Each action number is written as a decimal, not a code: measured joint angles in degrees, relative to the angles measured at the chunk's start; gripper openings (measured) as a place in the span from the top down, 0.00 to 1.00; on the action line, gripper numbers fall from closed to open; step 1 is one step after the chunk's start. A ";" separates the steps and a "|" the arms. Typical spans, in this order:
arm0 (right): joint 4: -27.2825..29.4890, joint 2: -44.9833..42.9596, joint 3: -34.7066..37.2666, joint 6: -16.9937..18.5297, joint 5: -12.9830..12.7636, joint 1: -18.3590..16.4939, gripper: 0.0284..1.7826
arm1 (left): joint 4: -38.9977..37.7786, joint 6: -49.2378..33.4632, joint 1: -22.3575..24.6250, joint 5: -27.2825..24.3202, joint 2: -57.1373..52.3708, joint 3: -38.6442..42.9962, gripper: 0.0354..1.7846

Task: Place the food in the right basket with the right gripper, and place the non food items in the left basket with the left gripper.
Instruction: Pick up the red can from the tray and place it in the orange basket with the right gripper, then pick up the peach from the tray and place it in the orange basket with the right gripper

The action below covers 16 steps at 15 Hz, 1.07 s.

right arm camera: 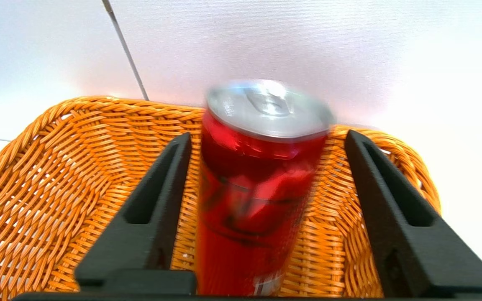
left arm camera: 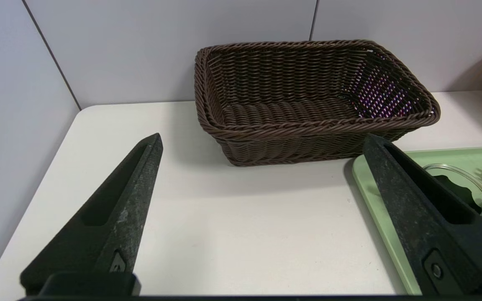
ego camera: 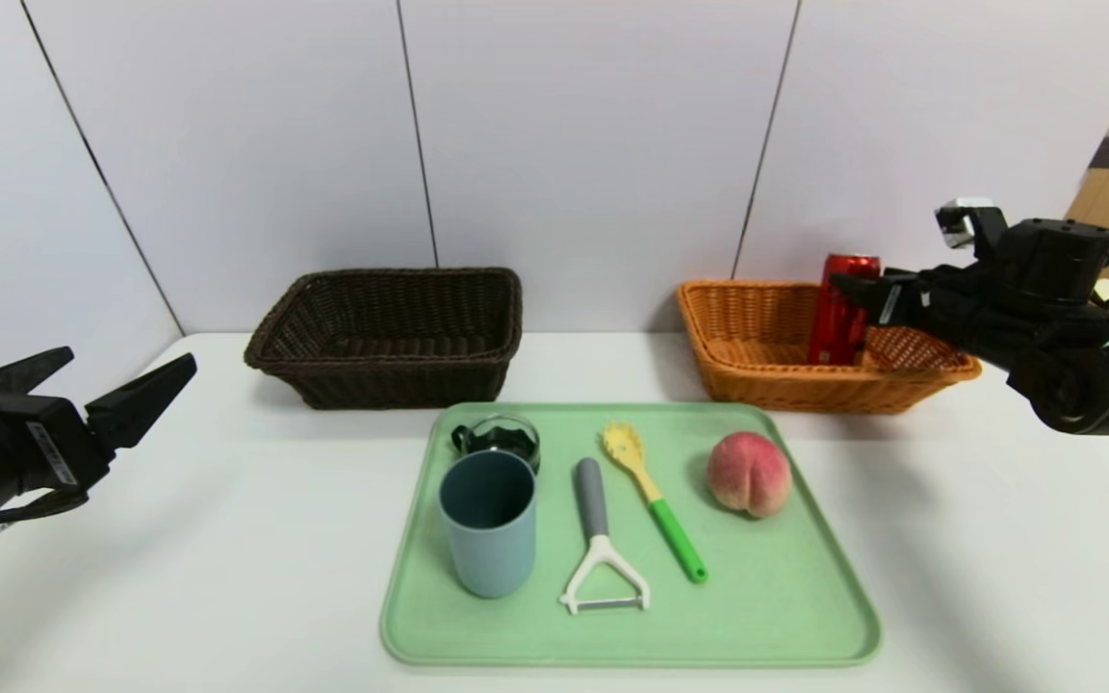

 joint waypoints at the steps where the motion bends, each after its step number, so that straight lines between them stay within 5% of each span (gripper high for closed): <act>1: 0.01 0.00 0.00 0.05 0.02 0.02 0.26 | -0.09 -0.05 0.00 0.00 0.06 0.00 0.06; 6: 1.22 -3.73 0.33 -0.22 0.00 0.00 0.16 | -0.11 0.00 0.00 -0.02 0.15 0.00 0.06; 10: 8.50 -13.92 2.55 -0.09 0.22 1.52 0.11 | -0.11 -0.05 0.00 0.00 0.15 0.06 0.06; 13: 19.99 -24.49 3.97 3.02 0.02 6.99 0.09 | -0.09 -0.16 0.00 0.00 0.15 0.15 0.06; 16: 37.57 -33.99 4.22 6.68 -3.23 14.87 0.07 | -0.16 -0.09 0.00 0.02 0.04 0.85 0.06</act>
